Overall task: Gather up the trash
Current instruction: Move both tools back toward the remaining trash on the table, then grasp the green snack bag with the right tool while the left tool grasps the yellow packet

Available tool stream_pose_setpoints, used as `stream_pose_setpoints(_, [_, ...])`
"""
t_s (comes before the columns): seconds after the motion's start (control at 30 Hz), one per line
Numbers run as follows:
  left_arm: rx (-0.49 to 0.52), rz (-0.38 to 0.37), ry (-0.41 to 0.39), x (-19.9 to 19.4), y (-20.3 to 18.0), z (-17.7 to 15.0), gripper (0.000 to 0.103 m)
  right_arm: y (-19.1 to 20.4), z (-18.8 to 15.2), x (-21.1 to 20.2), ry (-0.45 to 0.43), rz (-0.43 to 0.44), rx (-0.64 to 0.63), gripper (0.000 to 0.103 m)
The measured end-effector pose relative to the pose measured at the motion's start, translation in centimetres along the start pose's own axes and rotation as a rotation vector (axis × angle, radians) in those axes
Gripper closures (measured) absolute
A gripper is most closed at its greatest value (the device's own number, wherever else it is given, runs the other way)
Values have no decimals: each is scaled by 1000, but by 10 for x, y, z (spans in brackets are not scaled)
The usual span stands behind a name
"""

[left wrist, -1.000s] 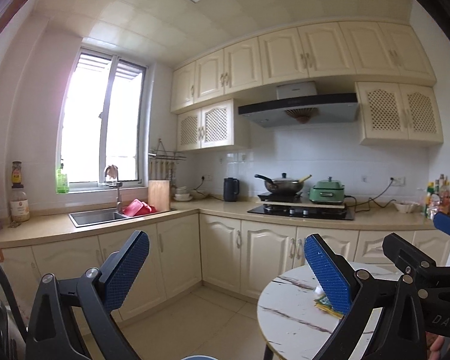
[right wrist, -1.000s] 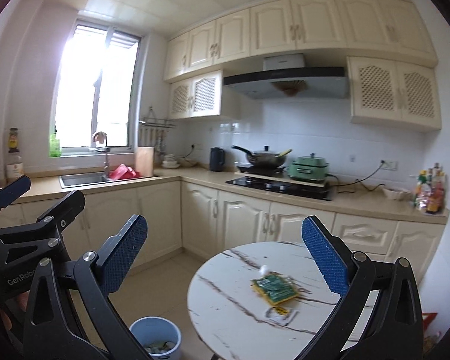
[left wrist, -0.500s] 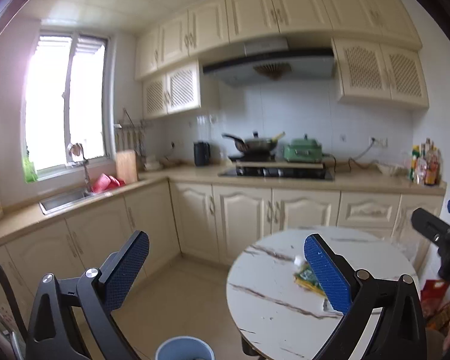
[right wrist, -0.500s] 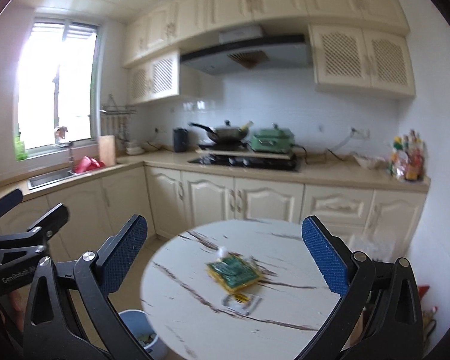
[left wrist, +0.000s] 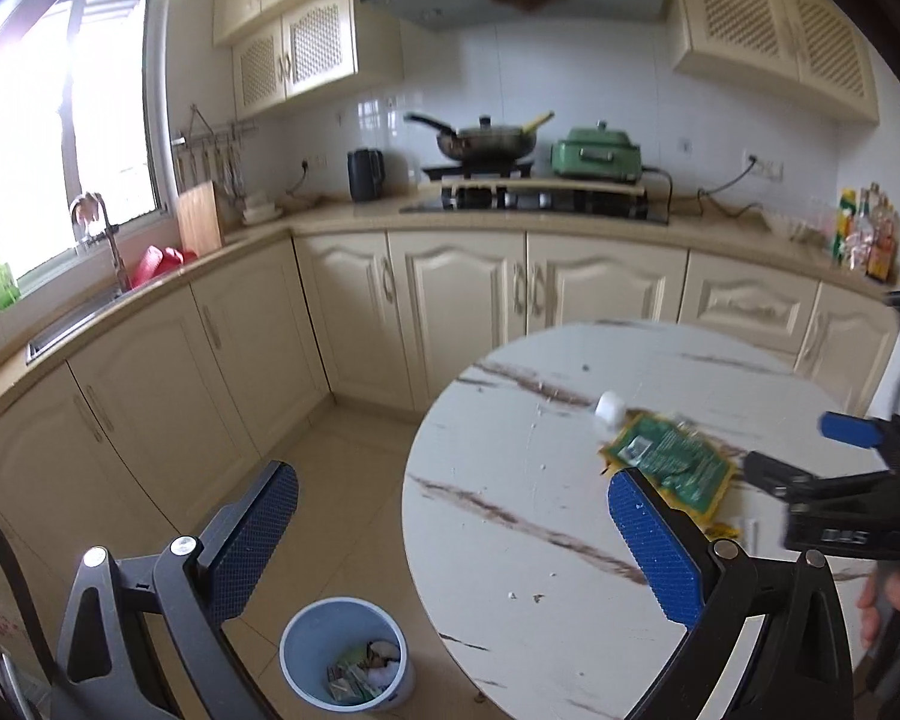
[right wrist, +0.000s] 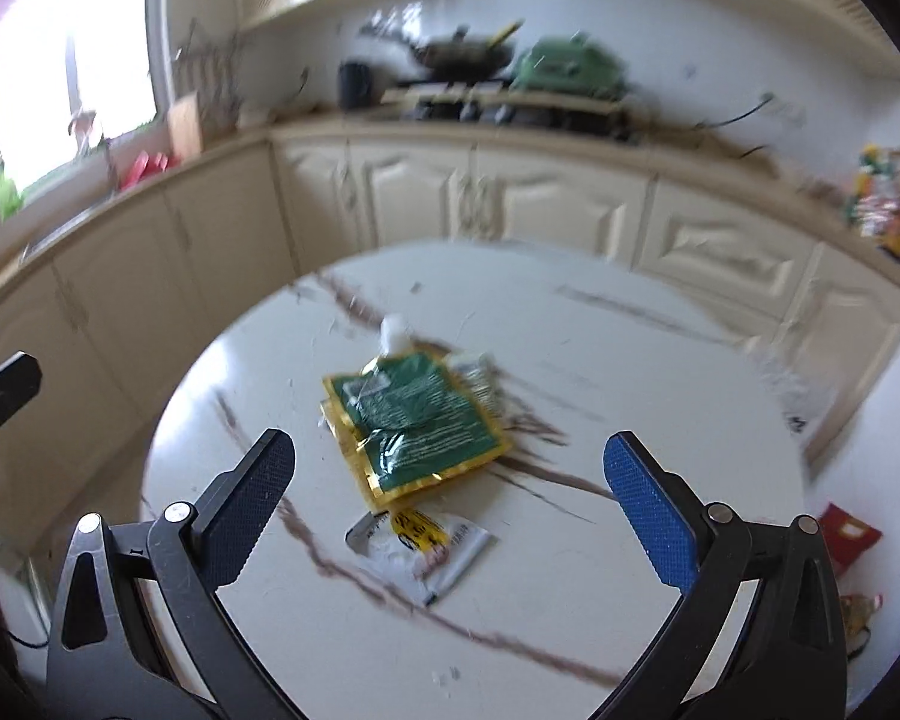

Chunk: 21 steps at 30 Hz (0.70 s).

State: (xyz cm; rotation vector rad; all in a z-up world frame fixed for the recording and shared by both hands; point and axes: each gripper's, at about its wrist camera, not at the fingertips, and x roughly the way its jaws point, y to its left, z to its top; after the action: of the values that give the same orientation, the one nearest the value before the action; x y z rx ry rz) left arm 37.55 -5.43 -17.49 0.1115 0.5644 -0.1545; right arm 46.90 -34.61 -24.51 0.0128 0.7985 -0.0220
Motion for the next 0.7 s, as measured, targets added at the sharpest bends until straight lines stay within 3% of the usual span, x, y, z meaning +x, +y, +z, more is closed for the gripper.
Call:
stream_pose_setpoints(0.2, [-3, 15, 65, 59, 6, 20, 1, 20, 9, 76, 113, 70, -102, 0])
stream_pose_setpoints(0.5, [-14, 12, 117, 123, 7, 48, 1, 22, 8, 140, 206, 113, -128, 0])
stream_pose_setpoints(0.57, [-12, 8, 122, 134, 6, 50, 1, 14, 8, 140, 195, 137, -82, 7])
stream_pose_setpoints(0.63, [-12, 6, 125, 142, 3, 55, 1, 6, 7, 137, 183, 162, -48, 24])
stream_pose_setpoints(0.7, [-13, -2, 127, 143, 3, 51, 1, -2, 7, 134, 176, 180, -22, 26])
